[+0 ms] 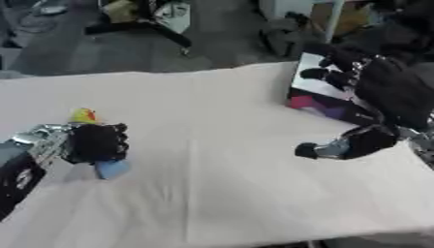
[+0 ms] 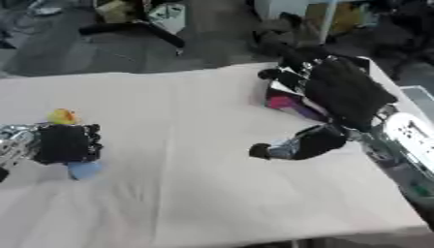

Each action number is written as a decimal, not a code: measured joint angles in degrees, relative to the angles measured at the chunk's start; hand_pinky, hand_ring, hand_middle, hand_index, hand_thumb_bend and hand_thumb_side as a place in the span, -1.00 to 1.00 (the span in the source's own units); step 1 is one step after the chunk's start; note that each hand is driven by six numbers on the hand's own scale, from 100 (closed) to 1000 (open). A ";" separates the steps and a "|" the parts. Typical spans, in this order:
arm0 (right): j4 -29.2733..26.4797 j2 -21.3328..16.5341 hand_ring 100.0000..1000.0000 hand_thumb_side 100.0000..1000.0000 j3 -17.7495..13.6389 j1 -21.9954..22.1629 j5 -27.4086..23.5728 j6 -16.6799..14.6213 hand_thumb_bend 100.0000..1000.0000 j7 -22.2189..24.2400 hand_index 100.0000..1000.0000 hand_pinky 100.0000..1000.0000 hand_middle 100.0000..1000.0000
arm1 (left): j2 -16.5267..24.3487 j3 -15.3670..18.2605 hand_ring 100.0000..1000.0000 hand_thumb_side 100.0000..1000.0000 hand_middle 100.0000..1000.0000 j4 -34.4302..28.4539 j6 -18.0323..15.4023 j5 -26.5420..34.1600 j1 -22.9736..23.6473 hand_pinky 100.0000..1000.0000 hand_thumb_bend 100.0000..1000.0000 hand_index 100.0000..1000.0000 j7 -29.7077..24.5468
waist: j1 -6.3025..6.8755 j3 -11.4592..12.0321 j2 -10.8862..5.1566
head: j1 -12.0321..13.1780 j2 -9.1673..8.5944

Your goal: Pick up the objects with one hand, pass them to the other hand, and then place them into the box on the other side of the table.

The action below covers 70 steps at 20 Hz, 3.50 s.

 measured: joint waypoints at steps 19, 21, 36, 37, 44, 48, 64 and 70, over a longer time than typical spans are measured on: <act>0.00 0.38 0.47 0.91 0.63 0.60 -0.45 1.22 0.40 0.30 0.63 0.54 1.00 | 2.15 0.16 -0.16 -0.30 -0.39 -26.55 -10.92 75.33 4.20 0.19 -1.00 0.12 -12.21 | -1.26 2.22 0.54 | -0.06 0.00; 0.00 0.80 0.47 0.91 0.74 0.62 -0.51 1.59 0.41 0.27 0.63 0.50 1.00 | 1.32 1.45 -0.16 -0.15 -0.39 -30.23 -14.30 92.48 5.27 0.18 -1.00 0.12 -25.96 | -1.44 2.65 0.83 | -0.16 0.00; -0.01 3.80 0.47 0.97 2.48 -2.43 0.67 1.15 0.40 -0.19 0.65 0.56 1.00 | 2.75 8.23 -0.14 0.41 -0.36 -48.07 33.08 171.89 3.61 0.18 -1.00 0.14 -86.75 | -1.83 4.63 2.23 | -0.79 0.00; -0.01 4.00 0.47 0.97 2.50 -2.94 0.80 0.82 0.40 -0.16 0.65 0.58 1.00 | 2.77 7.68 -0.14 0.42 -0.36 -48.07 33.33 171.02 3.61 0.18 -1.00 0.14 -86.84 | -1.79 4.61 2.27 | -0.79 0.00; -0.01 4.61 0.46 1.00 3.18 -6.26 0.98 -1.34 0.37 0.29 0.66 0.66 1.00 | 2.29 3.05 -0.13 0.44 -0.34 -41.51 25.56 159.66 3.58 0.19 -1.00 0.15 -87.01 | -1.72 3.86 2.59 | -0.77 0.00; -0.01 4.75 0.47 1.00 3.31 -8.10 0.57 -2.46 0.40 0.75 0.67 0.66 1.00 | 0.29 0.47 -0.12 0.46 -0.33 -32.13 18.94 149.58 3.63 0.19 -1.00 0.16 -82.72 | -1.74 3.24 2.99 | -0.53 0.00; -0.03 7.02 0.48 0.98 5.58 -12.72 -2.07 -5.49 0.43 1.93 0.68 0.52 1.00 | -9.79 1.74 -0.12 0.43 -0.34 -3.68 3.68 128.04 0.88 0.19 -1.00 0.16 -67.47 | -1.38 2.72 3.97 | -0.57 0.00; -0.03 7.75 0.48 0.92 6.81 -13.62 -3.74 -5.68 0.44 3.14 0.68 0.52 1.00 | -12.02 0.79 -0.12 0.42 -0.34 -3.89 3.61 129.40 -1.05 0.20 -1.00 0.16 -67.39 | -1.36 3.18 4.27 | -1.20 0.00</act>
